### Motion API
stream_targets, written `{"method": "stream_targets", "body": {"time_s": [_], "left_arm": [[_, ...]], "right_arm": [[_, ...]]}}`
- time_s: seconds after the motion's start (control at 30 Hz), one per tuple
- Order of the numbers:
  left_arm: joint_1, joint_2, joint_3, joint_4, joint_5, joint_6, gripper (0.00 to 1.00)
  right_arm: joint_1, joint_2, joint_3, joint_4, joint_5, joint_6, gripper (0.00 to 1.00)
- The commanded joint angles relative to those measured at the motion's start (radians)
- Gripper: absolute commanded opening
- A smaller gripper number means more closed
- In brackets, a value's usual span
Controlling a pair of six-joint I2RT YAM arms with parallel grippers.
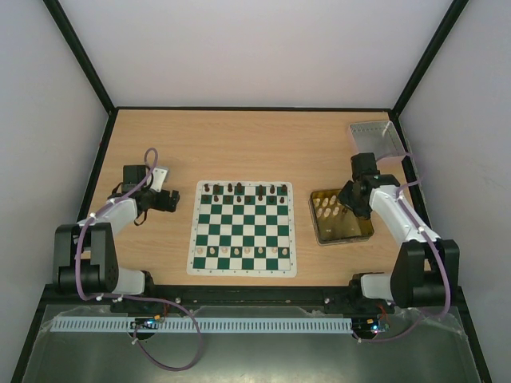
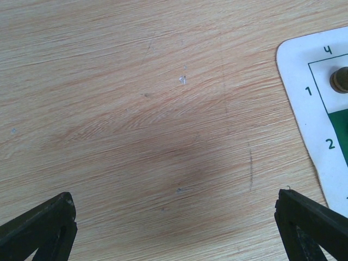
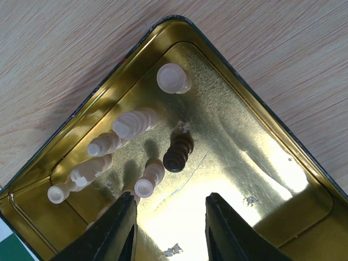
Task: Set up the chess pieces on the board
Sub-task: Pick up the chess piece from the storage box.
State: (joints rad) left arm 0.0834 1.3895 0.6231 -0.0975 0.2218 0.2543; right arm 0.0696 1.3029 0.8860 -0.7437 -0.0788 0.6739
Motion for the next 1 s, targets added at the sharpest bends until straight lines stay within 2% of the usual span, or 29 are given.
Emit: {"method": "stream_targets", "body": {"time_s": [0.0, 0.97], "left_arm": [[-0.002, -0.003, 0.021, -0.022, 0.018, 0.007, 0.99], [-0.004, 0.001, 0.024, -0.028, 0.047, 0.017, 0.99]], "right_arm": [[-0.018, 0.018, -0.028, 0.052, -0.013, 0.006, 0.33], [-0.052, 0.121, -0.075, 0.166, -0.042, 0.052, 0.26]]}}
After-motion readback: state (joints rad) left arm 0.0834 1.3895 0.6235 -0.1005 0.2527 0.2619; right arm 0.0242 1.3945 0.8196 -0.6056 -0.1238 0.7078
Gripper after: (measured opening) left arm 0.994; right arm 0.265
